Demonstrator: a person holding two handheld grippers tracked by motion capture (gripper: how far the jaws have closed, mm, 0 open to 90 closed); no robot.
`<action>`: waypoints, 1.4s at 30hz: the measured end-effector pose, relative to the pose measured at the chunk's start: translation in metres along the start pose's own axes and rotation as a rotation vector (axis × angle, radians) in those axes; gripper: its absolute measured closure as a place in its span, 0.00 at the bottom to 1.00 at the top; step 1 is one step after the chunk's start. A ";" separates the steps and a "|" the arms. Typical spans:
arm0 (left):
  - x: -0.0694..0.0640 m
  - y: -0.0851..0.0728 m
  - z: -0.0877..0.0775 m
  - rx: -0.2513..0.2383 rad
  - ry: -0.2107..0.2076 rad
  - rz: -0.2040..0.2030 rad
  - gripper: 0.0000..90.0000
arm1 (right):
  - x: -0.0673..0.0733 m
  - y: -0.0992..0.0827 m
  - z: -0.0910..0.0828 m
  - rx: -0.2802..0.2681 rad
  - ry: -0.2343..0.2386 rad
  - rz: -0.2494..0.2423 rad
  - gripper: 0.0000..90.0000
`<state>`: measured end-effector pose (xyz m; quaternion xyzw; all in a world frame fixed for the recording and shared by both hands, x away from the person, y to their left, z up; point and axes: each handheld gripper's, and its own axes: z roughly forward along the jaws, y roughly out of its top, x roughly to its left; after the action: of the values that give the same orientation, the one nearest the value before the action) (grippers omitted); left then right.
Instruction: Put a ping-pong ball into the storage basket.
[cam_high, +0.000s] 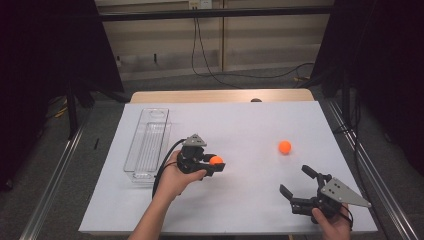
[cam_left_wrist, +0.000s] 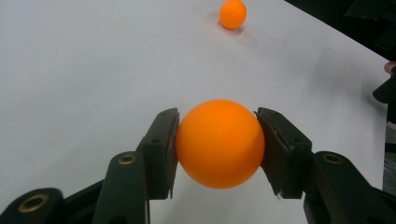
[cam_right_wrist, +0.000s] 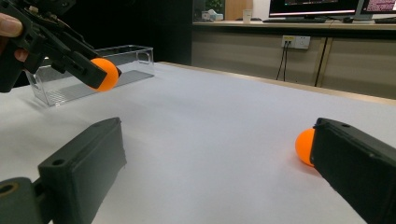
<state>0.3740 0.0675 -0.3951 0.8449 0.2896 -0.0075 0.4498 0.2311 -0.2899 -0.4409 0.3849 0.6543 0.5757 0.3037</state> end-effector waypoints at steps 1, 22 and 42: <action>0.000 0.000 0.000 -0.004 0.002 -0.001 0.56 | 0.000 0.000 0.000 0.000 0.000 0.000 0.03; 0.009 -0.001 -0.010 -0.012 0.025 -0.022 0.56 | 0.000 0.000 0.000 -0.001 0.002 -0.001 0.03; 0.016 0.000 -0.022 -0.031 0.047 -0.031 0.56 | 0.000 0.000 0.000 -0.001 0.003 -0.001 0.03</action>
<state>0.3821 0.0920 -0.3867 0.8331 0.3133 0.0098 0.4558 0.2310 -0.2897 -0.4409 0.3832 0.6547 0.5767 0.3033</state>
